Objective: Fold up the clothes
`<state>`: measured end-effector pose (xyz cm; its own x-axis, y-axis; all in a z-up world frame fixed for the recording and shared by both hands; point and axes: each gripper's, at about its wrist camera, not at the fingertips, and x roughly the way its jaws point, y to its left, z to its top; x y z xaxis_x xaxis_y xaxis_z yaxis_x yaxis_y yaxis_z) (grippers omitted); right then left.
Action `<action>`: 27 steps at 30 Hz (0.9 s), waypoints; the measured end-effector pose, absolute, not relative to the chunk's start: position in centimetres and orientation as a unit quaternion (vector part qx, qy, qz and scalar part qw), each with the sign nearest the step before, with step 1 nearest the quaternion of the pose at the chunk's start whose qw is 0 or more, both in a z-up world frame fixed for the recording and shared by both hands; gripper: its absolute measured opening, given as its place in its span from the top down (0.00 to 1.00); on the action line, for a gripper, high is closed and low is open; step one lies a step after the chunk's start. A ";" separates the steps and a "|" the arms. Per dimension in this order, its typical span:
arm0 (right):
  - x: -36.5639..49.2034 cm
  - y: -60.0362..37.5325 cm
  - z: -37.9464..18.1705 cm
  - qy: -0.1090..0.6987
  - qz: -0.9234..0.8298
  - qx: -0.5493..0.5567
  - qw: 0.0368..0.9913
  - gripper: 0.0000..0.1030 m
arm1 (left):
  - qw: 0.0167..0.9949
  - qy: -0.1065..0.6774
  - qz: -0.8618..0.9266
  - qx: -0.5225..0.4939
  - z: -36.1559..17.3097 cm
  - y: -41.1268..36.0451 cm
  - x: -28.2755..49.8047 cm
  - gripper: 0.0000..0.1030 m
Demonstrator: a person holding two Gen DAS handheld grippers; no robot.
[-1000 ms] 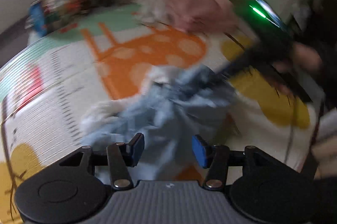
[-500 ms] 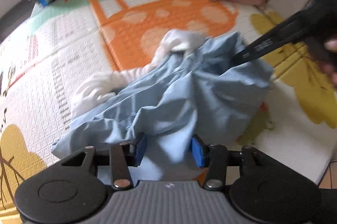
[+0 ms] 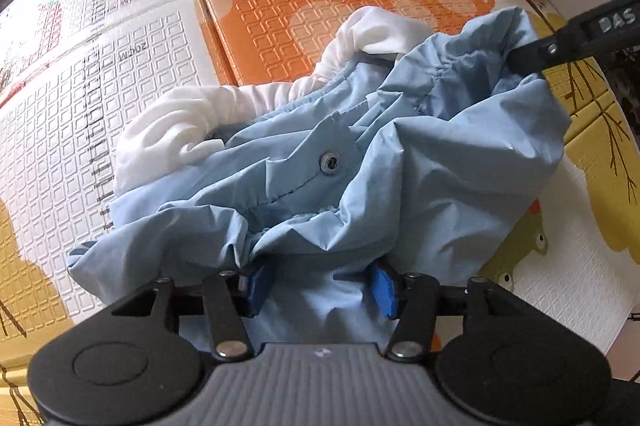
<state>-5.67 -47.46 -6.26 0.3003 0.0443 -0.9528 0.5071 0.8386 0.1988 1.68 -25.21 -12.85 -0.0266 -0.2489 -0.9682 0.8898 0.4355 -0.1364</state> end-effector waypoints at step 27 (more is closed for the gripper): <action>-4.4 -48.8 -5.4 0.560 -0.174 0.299 0.753 0.69 | 0.631 0.566 -0.441 0.294 -13.1 -25.6 1.7 0.42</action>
